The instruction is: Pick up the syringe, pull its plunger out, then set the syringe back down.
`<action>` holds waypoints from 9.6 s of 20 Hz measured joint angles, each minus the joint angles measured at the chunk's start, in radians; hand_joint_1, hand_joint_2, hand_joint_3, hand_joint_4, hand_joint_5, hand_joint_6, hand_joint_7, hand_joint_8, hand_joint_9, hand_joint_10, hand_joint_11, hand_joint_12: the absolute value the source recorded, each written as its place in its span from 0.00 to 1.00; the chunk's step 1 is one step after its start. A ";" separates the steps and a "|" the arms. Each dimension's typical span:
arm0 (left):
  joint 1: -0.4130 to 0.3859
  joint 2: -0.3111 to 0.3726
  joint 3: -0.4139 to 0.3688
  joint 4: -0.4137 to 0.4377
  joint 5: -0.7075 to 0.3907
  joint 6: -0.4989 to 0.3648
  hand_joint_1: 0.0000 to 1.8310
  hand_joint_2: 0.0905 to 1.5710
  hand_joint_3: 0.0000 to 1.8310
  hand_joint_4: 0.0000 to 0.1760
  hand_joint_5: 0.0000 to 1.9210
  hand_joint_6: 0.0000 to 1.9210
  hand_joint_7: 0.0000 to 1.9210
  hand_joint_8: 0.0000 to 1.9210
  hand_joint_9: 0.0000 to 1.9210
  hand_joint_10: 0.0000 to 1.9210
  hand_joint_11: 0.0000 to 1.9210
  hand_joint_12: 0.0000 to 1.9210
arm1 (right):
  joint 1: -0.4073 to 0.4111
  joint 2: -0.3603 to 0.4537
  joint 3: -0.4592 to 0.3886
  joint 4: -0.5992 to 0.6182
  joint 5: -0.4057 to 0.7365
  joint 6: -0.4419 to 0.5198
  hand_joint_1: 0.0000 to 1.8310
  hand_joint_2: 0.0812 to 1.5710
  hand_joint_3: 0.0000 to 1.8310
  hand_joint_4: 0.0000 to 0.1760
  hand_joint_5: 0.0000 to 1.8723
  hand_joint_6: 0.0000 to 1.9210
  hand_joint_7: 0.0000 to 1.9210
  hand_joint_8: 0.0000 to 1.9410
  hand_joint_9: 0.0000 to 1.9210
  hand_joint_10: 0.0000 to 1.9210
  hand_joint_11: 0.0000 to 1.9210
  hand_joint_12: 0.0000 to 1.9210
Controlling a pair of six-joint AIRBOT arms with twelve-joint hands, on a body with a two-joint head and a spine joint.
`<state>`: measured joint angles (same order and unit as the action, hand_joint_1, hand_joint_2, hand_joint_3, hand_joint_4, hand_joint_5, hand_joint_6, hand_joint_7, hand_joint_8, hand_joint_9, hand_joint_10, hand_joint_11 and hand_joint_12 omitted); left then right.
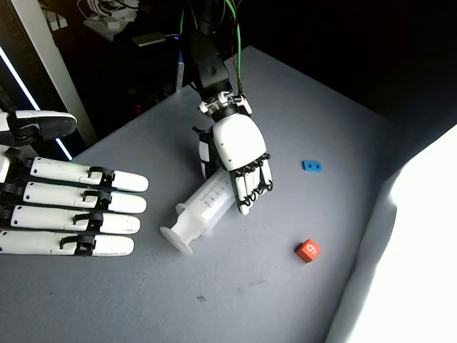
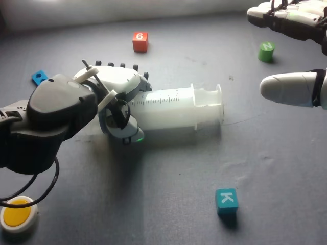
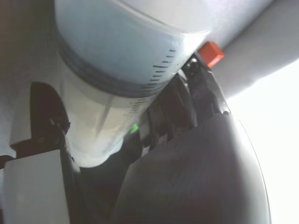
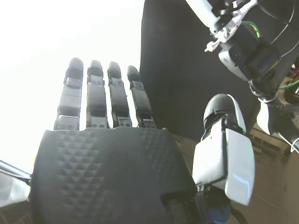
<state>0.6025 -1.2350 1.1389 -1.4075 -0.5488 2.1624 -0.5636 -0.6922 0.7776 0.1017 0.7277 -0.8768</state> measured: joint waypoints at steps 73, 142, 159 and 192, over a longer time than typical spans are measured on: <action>-0.352 0.195 -0.167 -0.471 0.026 0.466 0.65 0.73 0.00 0.00 0.44 0.58 0.47 0.65 0.39 0.59 0.25 0.81 | 0.127 -0.431 0.322 0.232 -0.092 -0.099 0.73 0.76 0.00 0.00 0.42 0.67 0.41 0.68 0.36 0.72 0.19 0.67; -0.370 0.190 -0.178 -0.467 0.000 0.470 0.66 0.73 0.00 0.00 0.46 0.53 0.45 0.71 0.35 0.66 0.23 0.84 | 0.060 -0.035 0.097 0.227 -0.180 -0.106 0.56 0.71 0.00 0.00 0.30 0.10 0.35 0.10 0.30 0.15 0.08 0.56; -0.372 0.193 -0.171 -0.459 -0.047 0.469 0.65 0.74 0.00 0.00 0.44 0.58 0.44 0.70 0.36 0.62 0.21 0.85 | 0.055 -0.035 0.097 0.209 -0.193 -0.100 0.26 0.44 0.00 0.00 0.00 0.00 0.00 0.00 0.00 0.00 0.00 0.07; 0.080 0.217 -0.133 0.140 0.001 -0.312 0.64 0.74 0.00 0.14 0.43 0.63 0.44 0.65 0.38 0.57 0.23 0.80 | 0.047 -0.035 0.095 0.209 -0.145 -0.087 0.22 0.49 0.00 0.00 0.02 0.00 0.04 0.00 0.04 0.00 0.00 0.13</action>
<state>0.6830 -1.0176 1.0061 -1.2678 -0.5476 1.8507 -0.5163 -0.7277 0.8722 0.3103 0.5823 -0.9638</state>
